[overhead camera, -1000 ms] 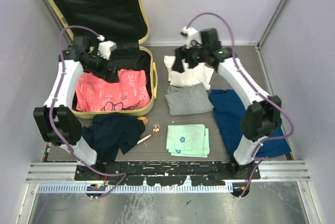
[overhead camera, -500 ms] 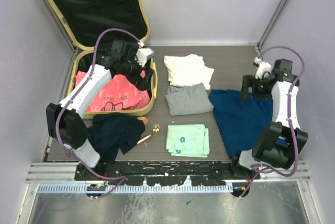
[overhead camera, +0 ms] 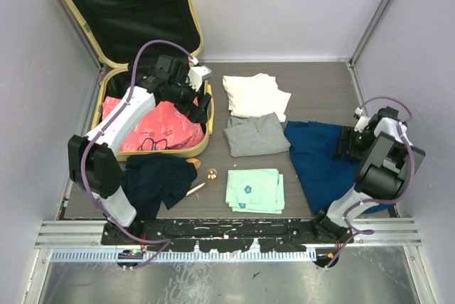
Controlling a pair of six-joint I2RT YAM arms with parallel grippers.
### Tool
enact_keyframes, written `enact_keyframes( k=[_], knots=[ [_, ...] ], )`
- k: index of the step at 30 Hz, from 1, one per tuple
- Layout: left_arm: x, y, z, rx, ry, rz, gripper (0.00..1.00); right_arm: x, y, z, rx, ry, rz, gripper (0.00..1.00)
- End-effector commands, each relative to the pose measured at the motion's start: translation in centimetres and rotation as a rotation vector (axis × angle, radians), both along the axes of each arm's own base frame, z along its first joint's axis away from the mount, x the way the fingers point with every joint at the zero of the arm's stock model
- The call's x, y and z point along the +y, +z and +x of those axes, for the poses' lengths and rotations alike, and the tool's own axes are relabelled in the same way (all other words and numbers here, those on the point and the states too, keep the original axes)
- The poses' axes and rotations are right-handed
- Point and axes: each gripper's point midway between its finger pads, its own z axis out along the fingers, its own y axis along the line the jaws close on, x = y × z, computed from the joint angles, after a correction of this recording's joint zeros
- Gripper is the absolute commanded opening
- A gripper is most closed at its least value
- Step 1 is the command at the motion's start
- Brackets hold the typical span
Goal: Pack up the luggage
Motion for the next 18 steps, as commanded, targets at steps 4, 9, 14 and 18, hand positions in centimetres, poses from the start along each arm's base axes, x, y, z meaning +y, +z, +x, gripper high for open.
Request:
enact_keyframes(
  k=[4,9,14,18],
  knots=[
    [0.1,0.1,1.5,-0.038,0.028,0.012,0.98,-4.4,0.5,9.2,-0.162,-0.237,-0.007,0.68],
    [-0.3,1.0,1.9,-0.044,0.037,-0.011,0.98,-5.1,4.8,11.4,-0.241,-0.149,-0.014,0.74],
    [-1.7,1.6,1.6,-0.036,0.029,-0.05,0.98,-4.8,8.1,9.3,-0.258,0.03,-0.083,0.81],
    [-3.4,1.5,0.3,-0.031,-0.012,-0.054,0.98,-4.7,8.5,5.3,-0.204,0.159,-0.169,0.86]
  ],
)
